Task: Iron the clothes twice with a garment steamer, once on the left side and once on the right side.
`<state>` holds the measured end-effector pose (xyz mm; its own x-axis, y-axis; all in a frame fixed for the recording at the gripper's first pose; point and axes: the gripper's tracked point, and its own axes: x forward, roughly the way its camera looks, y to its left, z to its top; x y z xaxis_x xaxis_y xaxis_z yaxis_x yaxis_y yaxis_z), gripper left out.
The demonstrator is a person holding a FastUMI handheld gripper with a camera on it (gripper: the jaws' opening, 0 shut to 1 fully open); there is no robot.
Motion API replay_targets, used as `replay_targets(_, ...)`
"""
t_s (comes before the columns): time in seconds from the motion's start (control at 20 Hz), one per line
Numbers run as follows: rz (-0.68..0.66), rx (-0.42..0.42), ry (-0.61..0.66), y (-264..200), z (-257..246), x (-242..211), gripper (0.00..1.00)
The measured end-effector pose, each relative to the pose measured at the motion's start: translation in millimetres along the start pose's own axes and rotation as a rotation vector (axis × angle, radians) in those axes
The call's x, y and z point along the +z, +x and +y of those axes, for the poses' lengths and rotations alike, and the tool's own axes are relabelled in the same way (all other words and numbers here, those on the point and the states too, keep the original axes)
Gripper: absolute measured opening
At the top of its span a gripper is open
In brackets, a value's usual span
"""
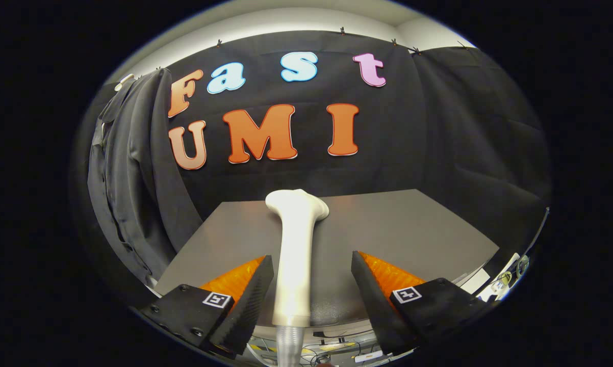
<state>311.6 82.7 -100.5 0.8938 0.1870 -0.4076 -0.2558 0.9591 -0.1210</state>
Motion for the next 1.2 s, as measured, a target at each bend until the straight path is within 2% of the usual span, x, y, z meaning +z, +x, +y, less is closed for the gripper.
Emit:
replay_targets(0.2, -0.005, 0.032, 0.208, 23, -6, 19, 0.98)
replay_targets(0.3, 0.021, 0.033, 0.225, 35, -7, 21, 0.96)
replay_targets(0.4, 0.084, 0.045, 0.184, 45, 2, 12, 0.91)
replay_targets(0.5, 0.168, 0.055, 0.225, 62, 9, 3, 0.87)
replay_targets(0.7, 0.227, 0.089, 0.337, 89, 15, 5, 0.60)
replay_targets(0.75, 0.233, 0.080, 0.318, 87, 15, 6, 0.53)
replay_targets(0.9, 0.196, 0.027, 0.271, 76, 9, 8, 0.44)
replay_targets(0.95, 0.173, 0.028, 0.272, 66, 11, 18, 0.44)
replay_targets(1.0, 0.144, 0.020, 0.272, 62, 12, 26, 0.39)
replay_targets(1.15, 0.101, 0.005, 0.262, 38, 17, 33, 0.39)
replay_targets(1.2, 0.077, 0.006, 0.261, 28, 19, 40, 0.33)
